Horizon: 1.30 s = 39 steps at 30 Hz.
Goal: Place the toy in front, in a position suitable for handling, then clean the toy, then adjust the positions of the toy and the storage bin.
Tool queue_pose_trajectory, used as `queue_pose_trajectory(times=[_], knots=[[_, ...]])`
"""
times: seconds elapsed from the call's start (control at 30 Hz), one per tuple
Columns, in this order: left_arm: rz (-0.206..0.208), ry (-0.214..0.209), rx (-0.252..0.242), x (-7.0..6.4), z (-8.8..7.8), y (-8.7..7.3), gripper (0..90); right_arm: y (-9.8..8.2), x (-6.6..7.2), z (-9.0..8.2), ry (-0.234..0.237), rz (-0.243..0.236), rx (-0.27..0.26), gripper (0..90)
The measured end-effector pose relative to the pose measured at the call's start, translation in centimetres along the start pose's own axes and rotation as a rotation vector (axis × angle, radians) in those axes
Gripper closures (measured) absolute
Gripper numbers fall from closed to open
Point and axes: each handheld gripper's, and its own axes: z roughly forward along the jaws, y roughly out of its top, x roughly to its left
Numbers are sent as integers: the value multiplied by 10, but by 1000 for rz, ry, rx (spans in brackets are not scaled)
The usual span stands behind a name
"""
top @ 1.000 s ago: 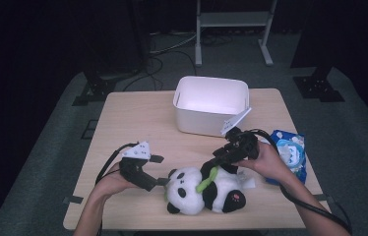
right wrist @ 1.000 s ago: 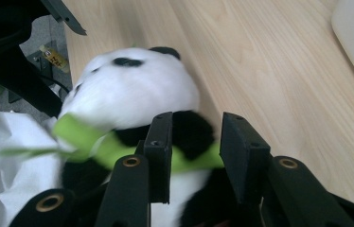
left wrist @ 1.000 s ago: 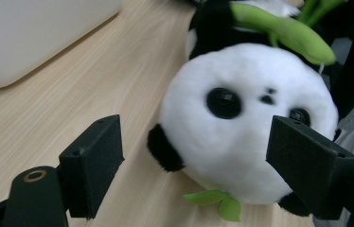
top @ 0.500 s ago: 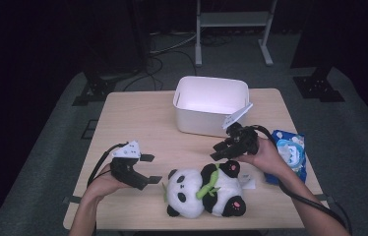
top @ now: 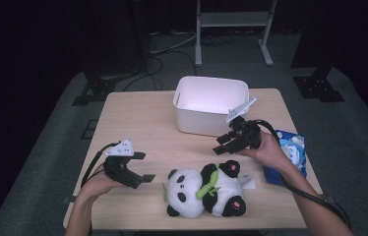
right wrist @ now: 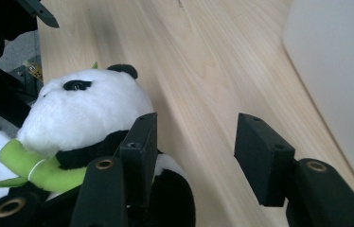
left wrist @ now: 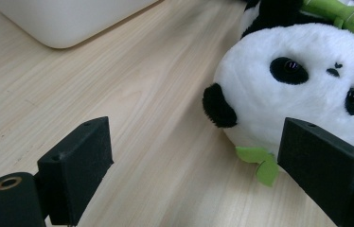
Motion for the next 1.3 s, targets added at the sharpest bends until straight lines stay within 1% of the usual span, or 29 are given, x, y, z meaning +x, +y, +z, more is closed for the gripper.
queue_pose_trajectory(times=[0.37,0.5,0.53,0.7,0.8,0.9,1.03,1.07,1.3], knots=[[-3,1,-5,0,-3,-1,90,10,-11,-6,-31,-3,6,476],[-3,1,-11,2,-4,-1,90,16,-18,-9,-46,-3,1,471],[-6,0,-13,2,-4,-1,90,17,-20,-10,-48,5,-1,469],[-12,2,-19,4,-5,-2,90,25,-29,-13,-57,-9,2,466],[-6,2,-14,4,-5,-3,90,31,-33,-14,-61,-5,1,465],[-6,0,-10,4,-6,-4,90,37,-37,-14,-68,-14,7,464],[-9,3,-17,3,-8,-4,90,44,-41,-12,-72,-22,12,464],[-9,4,-17,3,-8,-5,90,46,-41,-12,-82,-19,17,464],[-19,4,-3,6,-5,-6,90,57,-51,-13,-90,-39,24,464]])
